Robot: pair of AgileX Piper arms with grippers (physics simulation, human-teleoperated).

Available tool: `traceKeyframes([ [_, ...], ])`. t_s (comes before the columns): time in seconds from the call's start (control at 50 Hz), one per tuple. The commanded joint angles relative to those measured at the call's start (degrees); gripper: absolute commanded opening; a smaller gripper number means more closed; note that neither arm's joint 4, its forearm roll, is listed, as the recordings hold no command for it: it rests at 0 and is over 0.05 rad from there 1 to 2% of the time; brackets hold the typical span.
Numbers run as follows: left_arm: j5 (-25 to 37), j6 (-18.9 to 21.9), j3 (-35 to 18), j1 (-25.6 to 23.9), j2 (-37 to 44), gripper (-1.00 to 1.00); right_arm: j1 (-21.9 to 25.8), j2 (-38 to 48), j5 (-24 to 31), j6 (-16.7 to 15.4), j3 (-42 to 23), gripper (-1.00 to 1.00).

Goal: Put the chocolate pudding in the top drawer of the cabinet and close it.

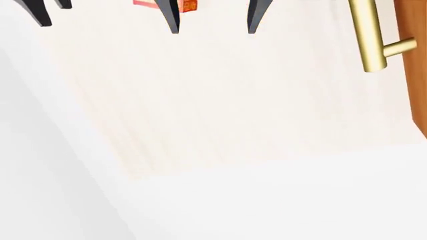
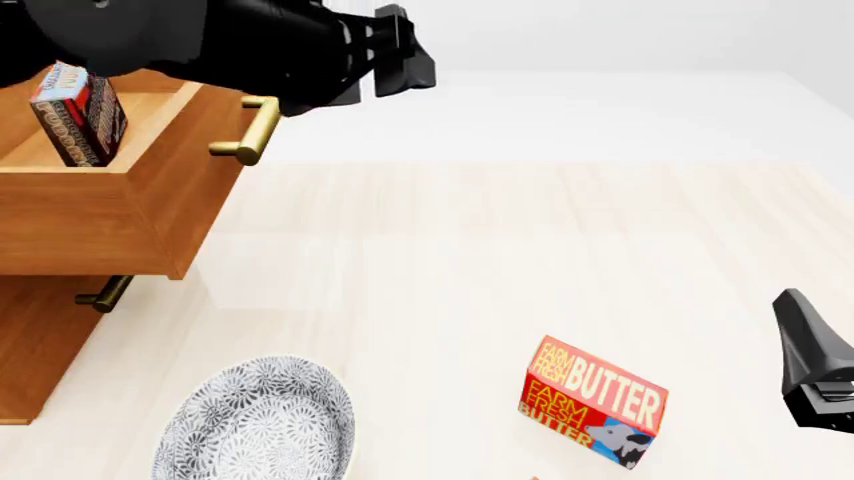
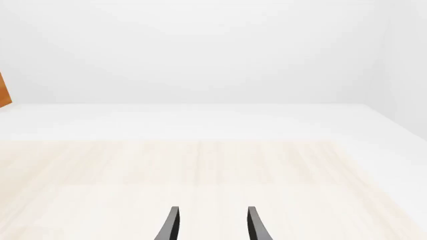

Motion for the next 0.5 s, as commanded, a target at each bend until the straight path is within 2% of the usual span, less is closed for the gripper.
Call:
traceKeyframes([
  [0.02, -1.84, -1.58, 1.76, -0.07, 0.28, 1.00, -0.01, -0.02, 0.01, 0.00, 0.00, 1.00],
  [0.5, -4.86, -3.63, 5.02, 1.05, 0.61, 1.00, -0.01, -0.01, 0.00, -0.01, 0.00, 1.00],
])
